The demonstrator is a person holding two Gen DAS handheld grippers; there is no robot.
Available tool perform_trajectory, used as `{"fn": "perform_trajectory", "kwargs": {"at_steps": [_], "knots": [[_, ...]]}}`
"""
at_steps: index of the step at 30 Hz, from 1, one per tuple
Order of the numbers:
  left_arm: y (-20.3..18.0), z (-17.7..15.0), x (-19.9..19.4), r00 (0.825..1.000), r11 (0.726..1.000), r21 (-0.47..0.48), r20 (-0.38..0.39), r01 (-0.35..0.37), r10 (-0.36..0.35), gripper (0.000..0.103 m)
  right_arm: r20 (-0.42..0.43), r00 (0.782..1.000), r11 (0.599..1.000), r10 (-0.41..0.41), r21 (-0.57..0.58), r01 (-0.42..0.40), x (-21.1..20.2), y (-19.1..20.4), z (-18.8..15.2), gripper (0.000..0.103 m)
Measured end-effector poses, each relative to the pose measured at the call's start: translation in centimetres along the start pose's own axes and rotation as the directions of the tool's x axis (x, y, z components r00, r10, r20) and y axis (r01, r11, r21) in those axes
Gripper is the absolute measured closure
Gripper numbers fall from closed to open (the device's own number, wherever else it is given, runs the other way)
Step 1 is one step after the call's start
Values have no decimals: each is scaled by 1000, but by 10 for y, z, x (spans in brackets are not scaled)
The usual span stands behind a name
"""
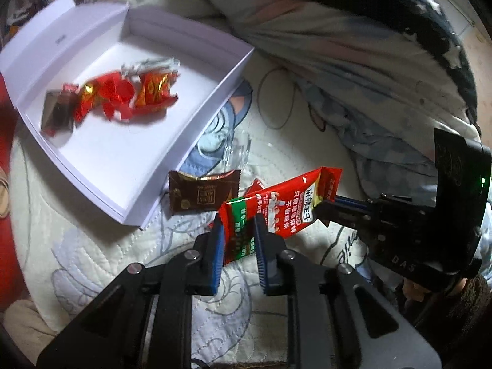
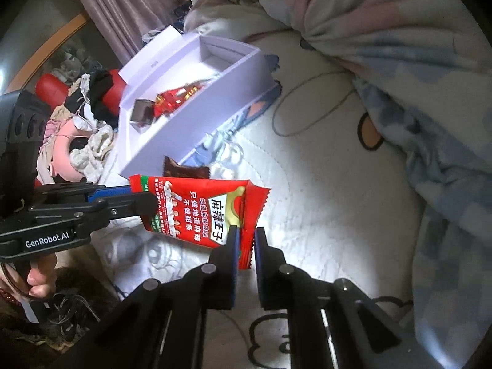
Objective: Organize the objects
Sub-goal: 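Carry the red-green packet with both grippers over the white box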
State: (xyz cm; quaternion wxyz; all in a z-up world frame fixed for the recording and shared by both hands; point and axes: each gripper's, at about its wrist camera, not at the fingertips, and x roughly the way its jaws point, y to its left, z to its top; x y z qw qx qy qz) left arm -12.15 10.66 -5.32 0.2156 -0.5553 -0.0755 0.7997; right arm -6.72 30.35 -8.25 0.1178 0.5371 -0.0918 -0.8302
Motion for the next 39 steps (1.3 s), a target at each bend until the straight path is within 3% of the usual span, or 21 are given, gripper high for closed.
{"fn": "perform_trajectory", "kwargs": {"at_steps": [9, 19, 27, 39], "knots": [[-11, 18, -32, 997, 999, 38, 74, -22, 19, 86, 74, 997, 998, 17, -54, -13, -38, 27, 14, 94], [2, 23, -87, 987, 996, 68, 157, -48, 37, 86, 132, 991, 992, 24, -125, -7, -63, 72, 37, 94], [25, 36, -119, 975, 996, 44, 212, -82, 71, 86, 159, 987, 980, 27, -197, 5, -65, 106, 75, 94], [65, 80, -127, 969, 994, -22, 220, -108, 111, 86, 171, 984, 964, 43, -265, 4, -41, 129, 134, 95]]}}
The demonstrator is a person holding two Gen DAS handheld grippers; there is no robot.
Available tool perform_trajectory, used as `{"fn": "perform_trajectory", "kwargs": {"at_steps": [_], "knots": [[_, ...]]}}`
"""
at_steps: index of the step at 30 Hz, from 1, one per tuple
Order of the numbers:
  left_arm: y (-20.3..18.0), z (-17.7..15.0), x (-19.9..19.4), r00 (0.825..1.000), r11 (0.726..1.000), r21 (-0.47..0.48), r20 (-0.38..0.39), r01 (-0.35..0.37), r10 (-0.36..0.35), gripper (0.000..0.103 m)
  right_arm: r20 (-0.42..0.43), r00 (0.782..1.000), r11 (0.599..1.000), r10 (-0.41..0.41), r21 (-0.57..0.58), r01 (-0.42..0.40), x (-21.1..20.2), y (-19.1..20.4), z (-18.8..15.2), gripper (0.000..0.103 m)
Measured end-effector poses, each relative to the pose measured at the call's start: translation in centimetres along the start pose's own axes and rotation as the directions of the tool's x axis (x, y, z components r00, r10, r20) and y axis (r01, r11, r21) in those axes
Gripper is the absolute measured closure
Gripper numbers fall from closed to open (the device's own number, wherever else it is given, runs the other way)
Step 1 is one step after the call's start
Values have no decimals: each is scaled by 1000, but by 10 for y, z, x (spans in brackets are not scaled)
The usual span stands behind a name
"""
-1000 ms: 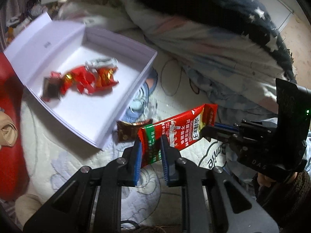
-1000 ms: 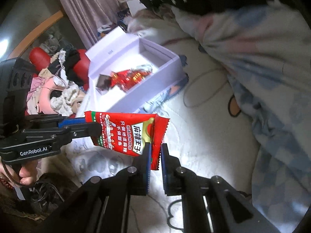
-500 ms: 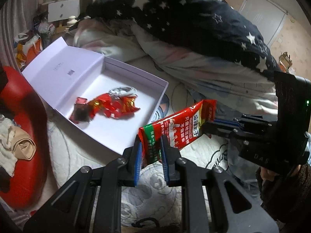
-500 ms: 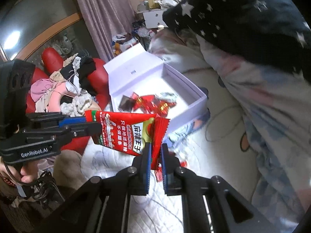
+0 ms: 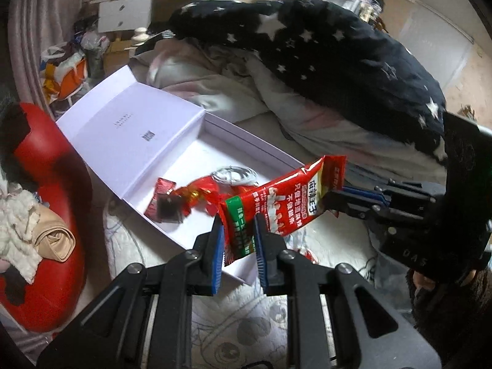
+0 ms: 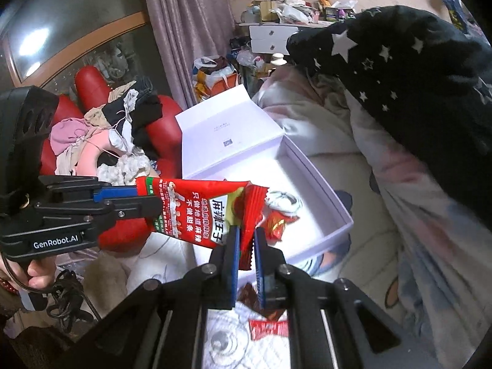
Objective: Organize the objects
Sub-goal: 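Carry the red-green packet with both grippers over the white box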
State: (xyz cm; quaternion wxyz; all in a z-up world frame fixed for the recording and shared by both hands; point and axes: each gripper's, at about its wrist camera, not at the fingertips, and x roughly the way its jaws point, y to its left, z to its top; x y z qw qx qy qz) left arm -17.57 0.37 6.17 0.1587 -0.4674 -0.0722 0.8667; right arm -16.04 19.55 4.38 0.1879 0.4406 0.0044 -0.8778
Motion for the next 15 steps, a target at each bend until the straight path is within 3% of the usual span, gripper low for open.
{"fn": "perform_trajectory", "kwargs": {"at_steps": [15], "knots": [[46, 43, 50, 999, 999, -39, -42, -28, 27, 86, -38, 999, 1000, 25, -15, -25, 66, -20, 49, 95]]}}
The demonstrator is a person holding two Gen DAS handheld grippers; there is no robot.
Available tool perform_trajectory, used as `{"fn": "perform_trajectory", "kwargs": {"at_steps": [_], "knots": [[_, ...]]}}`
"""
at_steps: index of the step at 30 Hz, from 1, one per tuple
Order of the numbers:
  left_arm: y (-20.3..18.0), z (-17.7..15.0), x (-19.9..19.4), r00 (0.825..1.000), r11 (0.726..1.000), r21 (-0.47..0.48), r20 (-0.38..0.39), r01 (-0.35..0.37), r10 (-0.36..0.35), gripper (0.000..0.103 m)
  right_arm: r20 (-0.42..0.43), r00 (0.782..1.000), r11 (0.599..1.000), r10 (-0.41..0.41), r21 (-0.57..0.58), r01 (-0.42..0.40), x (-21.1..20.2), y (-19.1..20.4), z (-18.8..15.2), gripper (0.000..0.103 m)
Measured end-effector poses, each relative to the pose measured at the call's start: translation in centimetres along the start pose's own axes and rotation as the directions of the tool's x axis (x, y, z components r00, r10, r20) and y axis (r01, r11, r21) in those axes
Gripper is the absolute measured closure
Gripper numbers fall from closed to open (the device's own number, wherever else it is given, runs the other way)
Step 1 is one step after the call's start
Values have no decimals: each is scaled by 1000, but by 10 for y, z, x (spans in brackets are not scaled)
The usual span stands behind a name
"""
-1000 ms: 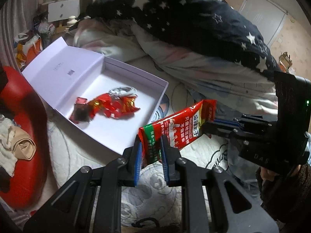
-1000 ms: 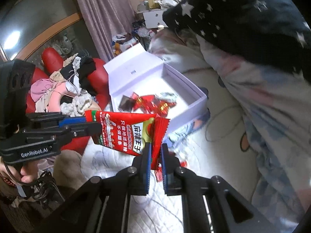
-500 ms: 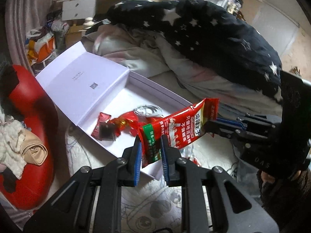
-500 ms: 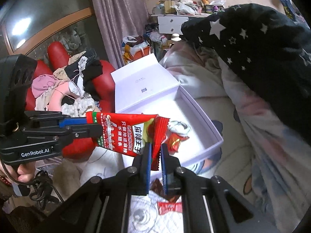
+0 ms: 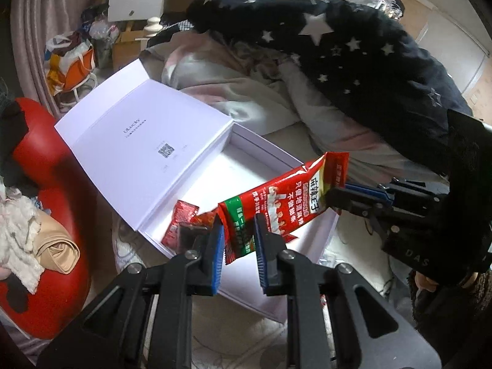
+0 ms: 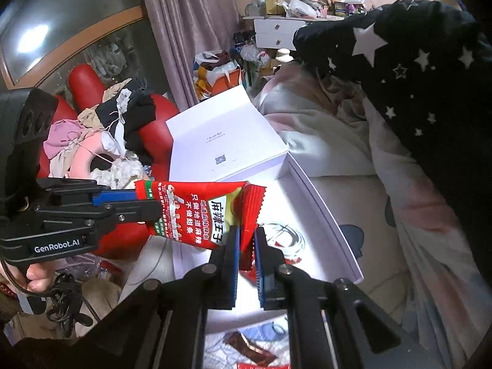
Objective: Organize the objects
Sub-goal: 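Carry the red-green packet with both grippers over the white box, then lower and open both grippers to release the red-green packet in the box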
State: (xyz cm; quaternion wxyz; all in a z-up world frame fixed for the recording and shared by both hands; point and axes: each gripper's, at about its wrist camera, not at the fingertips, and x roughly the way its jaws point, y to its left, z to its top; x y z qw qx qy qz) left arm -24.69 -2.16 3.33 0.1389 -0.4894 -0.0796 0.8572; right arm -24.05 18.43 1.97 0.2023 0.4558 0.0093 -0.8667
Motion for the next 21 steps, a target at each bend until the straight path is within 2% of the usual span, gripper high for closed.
{"fn": "perform_trajectory", "kwargs": {"at_steps": [12, 21], "knots": [[38, 20, 67, 995, 999, -8, -89, -37, 37, 86, -72, 997, 1000, -6, 8, 7, 80, -16, 14, 95], [50, 25, 105, 987, 998, 5, -148, -58, 58, 86, -109, 994, 1000, -23, 1, 23, 115, -25, 17, 95]]}}
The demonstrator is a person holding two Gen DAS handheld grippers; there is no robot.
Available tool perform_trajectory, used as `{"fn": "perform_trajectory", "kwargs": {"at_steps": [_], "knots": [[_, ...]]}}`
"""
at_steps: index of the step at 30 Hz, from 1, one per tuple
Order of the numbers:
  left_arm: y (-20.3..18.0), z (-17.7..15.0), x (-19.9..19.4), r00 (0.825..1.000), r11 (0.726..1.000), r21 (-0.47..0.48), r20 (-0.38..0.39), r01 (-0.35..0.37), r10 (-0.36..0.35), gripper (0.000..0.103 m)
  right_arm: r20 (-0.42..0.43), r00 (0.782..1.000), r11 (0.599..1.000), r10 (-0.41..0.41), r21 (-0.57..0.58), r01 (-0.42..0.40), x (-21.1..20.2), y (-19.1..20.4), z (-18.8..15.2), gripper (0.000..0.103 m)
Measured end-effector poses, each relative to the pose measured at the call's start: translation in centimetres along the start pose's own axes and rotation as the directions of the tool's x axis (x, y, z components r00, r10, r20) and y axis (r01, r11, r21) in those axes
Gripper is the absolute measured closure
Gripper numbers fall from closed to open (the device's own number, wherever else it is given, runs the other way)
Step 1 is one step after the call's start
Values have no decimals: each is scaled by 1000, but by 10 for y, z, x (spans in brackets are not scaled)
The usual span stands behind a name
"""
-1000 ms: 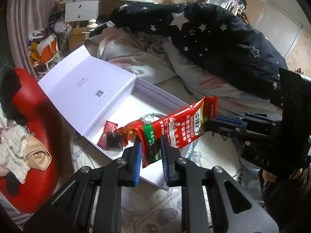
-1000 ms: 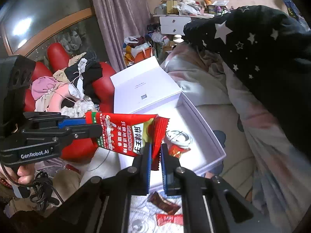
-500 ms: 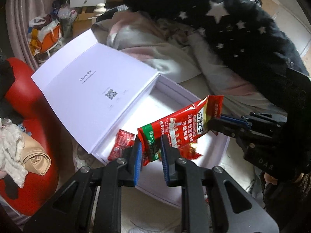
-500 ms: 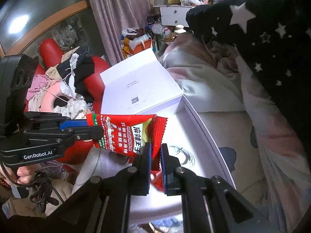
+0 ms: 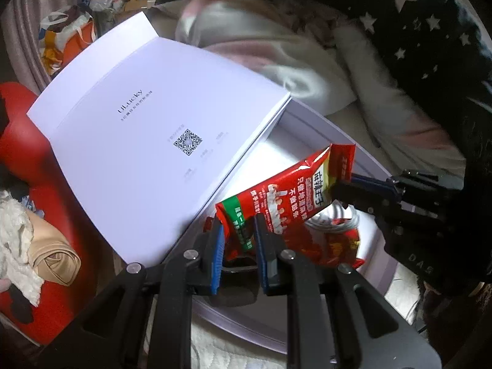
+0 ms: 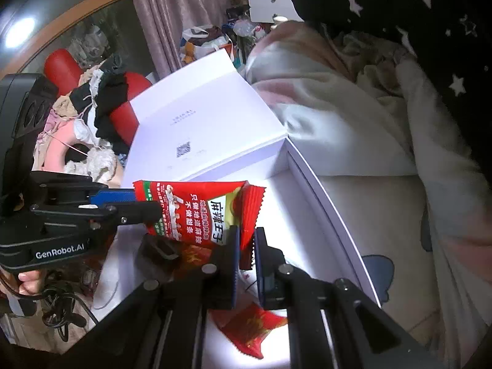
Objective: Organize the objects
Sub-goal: 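Lower and open both grippers to release the red-green packet in the box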
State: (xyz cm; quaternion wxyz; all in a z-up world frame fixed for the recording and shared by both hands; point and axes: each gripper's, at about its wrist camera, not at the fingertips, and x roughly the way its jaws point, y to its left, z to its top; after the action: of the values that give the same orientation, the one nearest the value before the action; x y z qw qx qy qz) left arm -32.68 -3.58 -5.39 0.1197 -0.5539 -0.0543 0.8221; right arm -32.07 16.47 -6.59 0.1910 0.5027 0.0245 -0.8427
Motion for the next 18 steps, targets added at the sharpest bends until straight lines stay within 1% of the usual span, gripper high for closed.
{"fn": "perform_trajectory", "kwargs": {"at_steps": [3, 7, 12, 16, 18], "knots": [[1, 0, 8, 1000, 1000, 1, -13, -9, 9, 86, -11, 1000, 1000, -7, -9, 7, 8, -1, 0, 95], [3, -4, 19, 999, 1000, -25, -46, -7, 6, 86, -28, 1000, 1000, -13, 8, 14, 18, -5, -5, 95], [-2, -9, 27, 998, 999, 11, -50, -35, 35, 86, -45, 999, 1000, -19, 16, 20, 27, -8, -10, 94], [-2, -12, 35, 997, 999, -7, -64, -41, 40, 86, -47, 998, 1000, -29, 5, 30, 31, -9, -13, 94], [-2, -13, 38, 996, 999, -15, -74, -44, 42, 85, -45, 998, 999, -35, 7, 36, 32, -10, -14, 92]]}}
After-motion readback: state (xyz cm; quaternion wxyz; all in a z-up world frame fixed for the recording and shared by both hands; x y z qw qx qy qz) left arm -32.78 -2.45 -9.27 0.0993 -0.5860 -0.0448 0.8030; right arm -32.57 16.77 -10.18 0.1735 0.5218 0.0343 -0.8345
